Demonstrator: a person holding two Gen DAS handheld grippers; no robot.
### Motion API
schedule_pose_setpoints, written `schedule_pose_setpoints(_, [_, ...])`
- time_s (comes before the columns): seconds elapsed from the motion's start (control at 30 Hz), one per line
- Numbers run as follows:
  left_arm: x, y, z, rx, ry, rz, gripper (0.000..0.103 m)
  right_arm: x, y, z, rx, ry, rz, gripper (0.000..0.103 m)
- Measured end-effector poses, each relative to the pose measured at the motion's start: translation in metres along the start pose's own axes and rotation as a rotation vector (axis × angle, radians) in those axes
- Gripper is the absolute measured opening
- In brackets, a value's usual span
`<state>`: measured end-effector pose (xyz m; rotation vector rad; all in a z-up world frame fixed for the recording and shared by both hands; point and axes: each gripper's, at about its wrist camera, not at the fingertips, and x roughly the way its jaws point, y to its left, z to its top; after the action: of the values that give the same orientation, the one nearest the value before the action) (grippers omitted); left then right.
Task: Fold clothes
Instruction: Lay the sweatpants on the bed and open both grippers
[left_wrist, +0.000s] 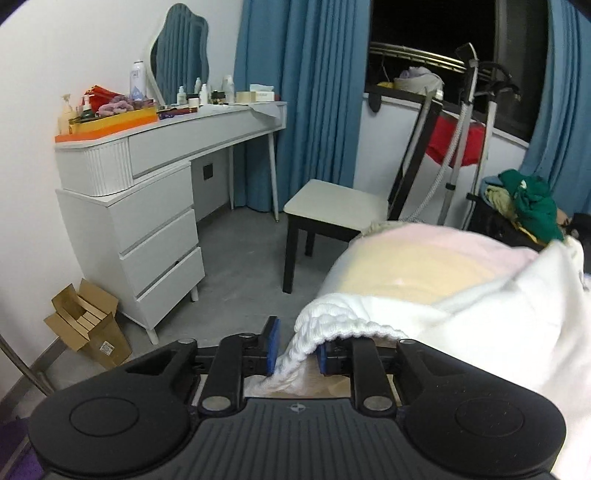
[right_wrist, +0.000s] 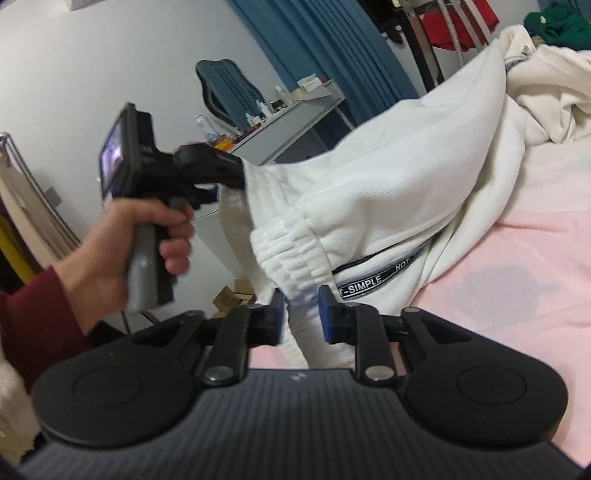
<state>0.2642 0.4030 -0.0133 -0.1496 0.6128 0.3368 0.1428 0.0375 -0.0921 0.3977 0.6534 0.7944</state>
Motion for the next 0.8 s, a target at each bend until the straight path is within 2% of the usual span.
schedule_pose_setpoints(0.03, [-0.002,0.002,-0.004,0.0,0.007,0.002,0.038,-0.002,0.001,0.001,-0.01,0.004,0.006,0.041])
schedule_pose_setpoints(0.07, [-0.006,0.003,-0.011,-0.001,0.019,0.018,0.056,-0.005,0.0,0.003,-0.022,0.012,0.017,0.06])
schedule_pose_setpoints(0.1, [-0.011,0.003,-0.018,-0.003,0.033,0.04,0.066,-0.008,-0.001,0.004,-0.034,0.021,0.029,0.077])
schedule_pose_setpoints(0.13, [-0.017,0.004,-0.025,-0.004,0.047,0.061,0.069,-0.011,-0.002,0.006,-0.047,0.029,0.04,0.081])
schedule_pose_setpoints(0.17, [-0.024,0.008,-0.031,-0.016,0.049,0.076,0.076,-0.014,-0.003,0.008,-0.059,0.038,0.052,0.083])
schedule_pose_setpoints(0.2, [-0.032,0.013,-0.037,-0.031,0.047,0.087,0.083,-0.018,-0.002,0.01,-0.072,0.044,0.048,0.083])
schedule_pose_setpoints(0.23, [-0.042,0.019,-0.042,-0.052,0.044,0.091,0.085,-0.022,-0.002,0.012,-0.084,0.05,0.045,0.083])
schedule_pose_setpoints(0.33, [-0.077,0.034,-0.055,-0.112,0.03,0.094,0.088,-0.039,-0.002,0.017,-0.119,0.043,-0.006,0.083])
schedule_pose_setpoints(0.47, [-0.127,0.025,-0.067,-0.116,-0.016,0.056,0.089,-0.086,0.005,0.02,-0.148,-0.015,-0.067,0.083])
schedule_pose_setpoints(0.6, [-0.181,-0.018,-0.078,-0.059,-0.096,-0.035,0.089,-0.135,0.0,0.03,-0.189,-0.095,-0.135,0.083])
schedule_pose_setpoints(0.8, [-0.236,-0.115,-0.096,0.031,-0.181,-0.209,0.089,-0.199,-0.027,0.05,-0.203,-0.214,-0.236,0.083])
